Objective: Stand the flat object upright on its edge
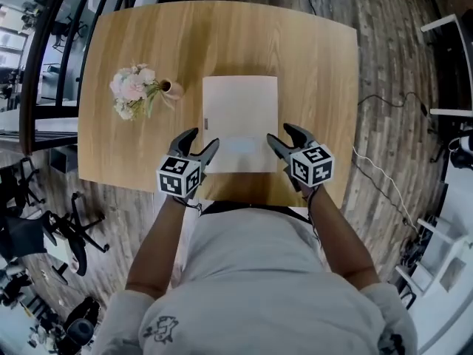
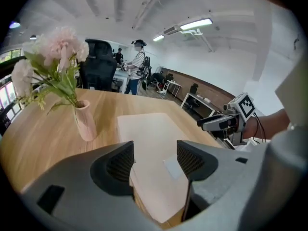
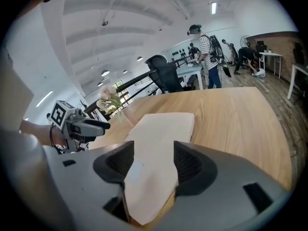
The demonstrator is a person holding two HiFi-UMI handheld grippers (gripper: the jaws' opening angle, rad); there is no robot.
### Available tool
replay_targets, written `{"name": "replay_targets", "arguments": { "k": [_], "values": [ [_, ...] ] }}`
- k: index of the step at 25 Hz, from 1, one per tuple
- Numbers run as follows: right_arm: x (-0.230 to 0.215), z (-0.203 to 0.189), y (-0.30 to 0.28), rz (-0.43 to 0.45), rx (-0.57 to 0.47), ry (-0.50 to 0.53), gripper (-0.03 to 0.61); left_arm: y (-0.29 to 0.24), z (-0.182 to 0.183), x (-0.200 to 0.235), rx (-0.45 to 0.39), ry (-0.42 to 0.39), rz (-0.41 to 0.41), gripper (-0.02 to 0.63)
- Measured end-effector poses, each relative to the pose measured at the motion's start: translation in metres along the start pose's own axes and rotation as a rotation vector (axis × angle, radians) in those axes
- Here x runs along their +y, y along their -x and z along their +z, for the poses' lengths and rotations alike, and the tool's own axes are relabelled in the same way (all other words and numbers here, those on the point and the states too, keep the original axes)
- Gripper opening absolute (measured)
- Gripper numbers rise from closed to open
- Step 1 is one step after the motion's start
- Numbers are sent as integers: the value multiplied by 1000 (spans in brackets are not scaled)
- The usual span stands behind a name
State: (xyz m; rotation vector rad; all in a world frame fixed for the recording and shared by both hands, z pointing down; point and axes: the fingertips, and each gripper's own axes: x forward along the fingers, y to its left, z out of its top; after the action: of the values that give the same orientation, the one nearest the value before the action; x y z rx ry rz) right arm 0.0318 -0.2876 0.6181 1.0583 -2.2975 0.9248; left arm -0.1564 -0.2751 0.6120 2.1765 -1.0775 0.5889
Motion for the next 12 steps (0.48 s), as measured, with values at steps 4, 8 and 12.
{"name": "replay_targets", "arguments": {
  "k": [4, 8, 12],
  "values": [
    [-18, -18, -21, -33, 74, -78, 272, -22, -19, 20, 73, 87, -24, 272],
    [-35, -36, -39, -56, 138, -129, 276, -43, -33, 37, 140, 118, -24, 273],
    [-45, -49, -54, -50, 186, -155, 276, -58, -43, 49, 181, 131, -21, 273]
  ]
}}
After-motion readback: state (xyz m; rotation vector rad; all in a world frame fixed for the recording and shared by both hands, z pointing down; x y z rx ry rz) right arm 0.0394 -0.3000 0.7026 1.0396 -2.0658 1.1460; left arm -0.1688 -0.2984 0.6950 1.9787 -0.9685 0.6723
